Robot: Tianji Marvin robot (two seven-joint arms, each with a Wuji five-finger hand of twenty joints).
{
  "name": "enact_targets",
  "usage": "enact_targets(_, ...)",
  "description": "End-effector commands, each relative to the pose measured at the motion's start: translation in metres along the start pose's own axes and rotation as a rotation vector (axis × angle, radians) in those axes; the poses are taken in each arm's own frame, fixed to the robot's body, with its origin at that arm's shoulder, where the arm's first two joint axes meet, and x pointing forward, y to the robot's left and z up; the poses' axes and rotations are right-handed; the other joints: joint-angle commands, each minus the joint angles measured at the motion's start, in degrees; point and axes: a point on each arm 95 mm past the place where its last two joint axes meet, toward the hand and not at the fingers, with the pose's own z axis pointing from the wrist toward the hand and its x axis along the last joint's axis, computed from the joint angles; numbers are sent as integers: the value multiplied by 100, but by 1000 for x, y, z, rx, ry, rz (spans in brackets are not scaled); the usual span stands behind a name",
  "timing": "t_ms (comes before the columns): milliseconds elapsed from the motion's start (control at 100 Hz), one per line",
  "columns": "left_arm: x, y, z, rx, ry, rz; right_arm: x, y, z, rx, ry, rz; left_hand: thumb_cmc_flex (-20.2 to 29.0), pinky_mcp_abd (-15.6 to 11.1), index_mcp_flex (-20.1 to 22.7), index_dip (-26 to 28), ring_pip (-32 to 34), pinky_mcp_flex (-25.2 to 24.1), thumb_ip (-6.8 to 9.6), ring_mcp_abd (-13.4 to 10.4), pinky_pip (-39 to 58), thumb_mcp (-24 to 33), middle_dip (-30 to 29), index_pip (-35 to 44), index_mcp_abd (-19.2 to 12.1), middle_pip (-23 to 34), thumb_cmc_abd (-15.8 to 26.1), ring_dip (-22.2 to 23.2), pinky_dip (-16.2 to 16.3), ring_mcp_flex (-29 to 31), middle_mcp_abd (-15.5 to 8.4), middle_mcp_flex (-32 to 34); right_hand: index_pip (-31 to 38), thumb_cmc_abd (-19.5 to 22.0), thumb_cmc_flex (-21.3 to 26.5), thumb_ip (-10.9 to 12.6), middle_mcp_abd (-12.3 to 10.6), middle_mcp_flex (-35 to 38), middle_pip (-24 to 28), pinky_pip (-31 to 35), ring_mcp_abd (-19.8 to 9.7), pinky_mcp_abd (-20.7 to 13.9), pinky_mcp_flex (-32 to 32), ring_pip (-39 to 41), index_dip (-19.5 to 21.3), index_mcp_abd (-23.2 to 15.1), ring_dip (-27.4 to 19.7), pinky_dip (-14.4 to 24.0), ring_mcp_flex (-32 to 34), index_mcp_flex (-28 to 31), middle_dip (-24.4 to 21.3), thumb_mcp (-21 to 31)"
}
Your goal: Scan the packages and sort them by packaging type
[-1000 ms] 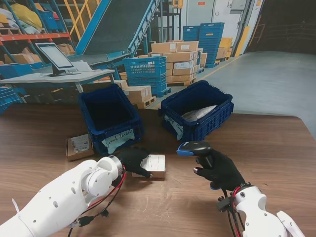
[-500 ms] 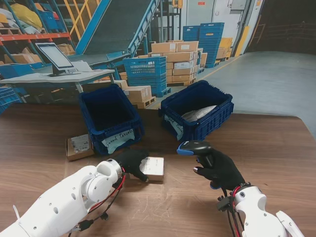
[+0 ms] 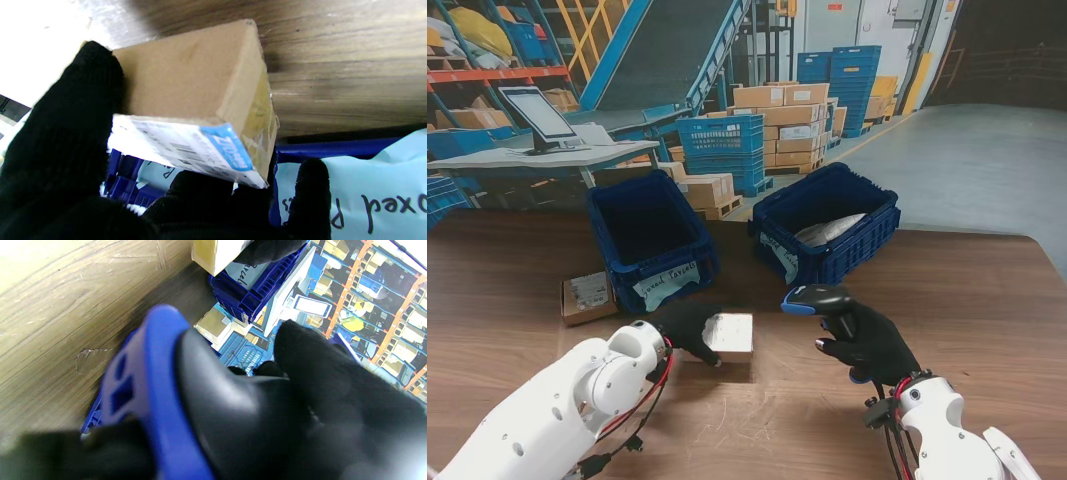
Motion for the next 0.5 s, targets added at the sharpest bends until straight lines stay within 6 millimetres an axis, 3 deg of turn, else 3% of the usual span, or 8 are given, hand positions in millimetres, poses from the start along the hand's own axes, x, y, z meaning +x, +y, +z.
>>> enact_targets(0,6,4,-6,-22,17,-10,7,-3,-2,10,16,4,1380,34,880,357,161,-34,286,58,171,1488,166,2884,-1219,285,883,82,-51,178,-387,495,-2,115,489,4,212,117,42,116,-405,-16,51,371,57,-306,237,66,397,59,126,197)
enact_targets(200,15,5,-26,-29,54,9,11,-4,-3,11,27,5,1392,19,823,426,128,-60,282,45,181,1420,54,2850,-1229,247,946,67,-68,121,-382,421,-2,118,489,4,207,116,43,117,-399,-18,51,372,58,-306,236,65,396,59,127,195)
enact_targets(490,23,22,-43,-24,83,-44,14,-6,-4,5,33,1,1424,10,792,494,103,-94,303,47,179,1339,-104,2795,-1216,254,995,54,-86,60,-378,352,-2,120,489,5,207,116,44,116,-417,-18,57,370,58,-306,235,62,401,59,127,193)
